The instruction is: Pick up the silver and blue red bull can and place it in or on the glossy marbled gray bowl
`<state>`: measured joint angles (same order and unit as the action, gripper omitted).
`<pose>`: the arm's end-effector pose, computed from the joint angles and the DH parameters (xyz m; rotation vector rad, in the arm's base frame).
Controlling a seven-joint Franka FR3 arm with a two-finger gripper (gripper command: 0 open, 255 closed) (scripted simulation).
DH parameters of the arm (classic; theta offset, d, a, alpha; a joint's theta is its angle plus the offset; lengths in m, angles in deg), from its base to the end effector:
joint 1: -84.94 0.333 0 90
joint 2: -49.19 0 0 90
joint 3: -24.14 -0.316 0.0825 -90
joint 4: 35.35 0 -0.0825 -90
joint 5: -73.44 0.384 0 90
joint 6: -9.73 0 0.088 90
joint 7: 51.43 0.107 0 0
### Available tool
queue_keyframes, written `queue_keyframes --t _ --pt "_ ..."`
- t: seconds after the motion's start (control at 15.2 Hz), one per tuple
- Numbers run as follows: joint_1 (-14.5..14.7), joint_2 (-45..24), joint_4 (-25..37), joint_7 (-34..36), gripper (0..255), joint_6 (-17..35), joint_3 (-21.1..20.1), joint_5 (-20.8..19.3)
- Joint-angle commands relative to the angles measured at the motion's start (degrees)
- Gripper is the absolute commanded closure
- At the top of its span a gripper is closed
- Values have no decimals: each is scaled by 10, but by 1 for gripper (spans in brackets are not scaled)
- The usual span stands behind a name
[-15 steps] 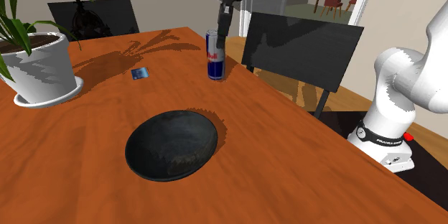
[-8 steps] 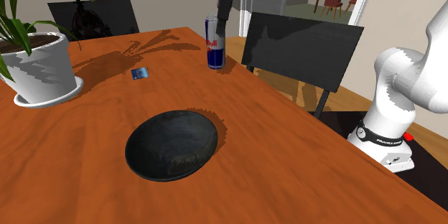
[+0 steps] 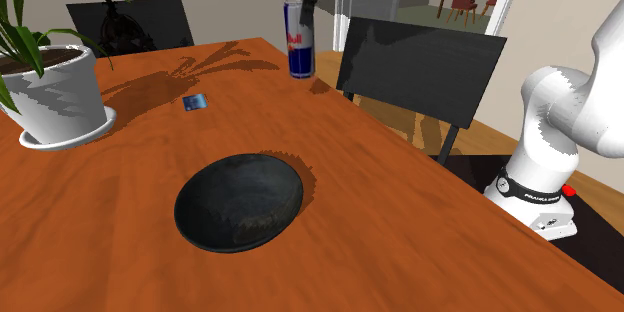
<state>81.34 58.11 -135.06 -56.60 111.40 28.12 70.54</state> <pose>0.5188 -0.0764 0.6466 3.0677 -0.0563 0.2831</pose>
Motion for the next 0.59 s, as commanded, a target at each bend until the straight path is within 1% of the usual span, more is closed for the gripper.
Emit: queue_keyframes --t 0.0,0.13,0.53 --pt "0 -3 18 -1 255 -15 0 0" --pt "0 -7 36 -1 255 -29 0 1" --pt "34 -41 95 79 255 -57 -47 -8"
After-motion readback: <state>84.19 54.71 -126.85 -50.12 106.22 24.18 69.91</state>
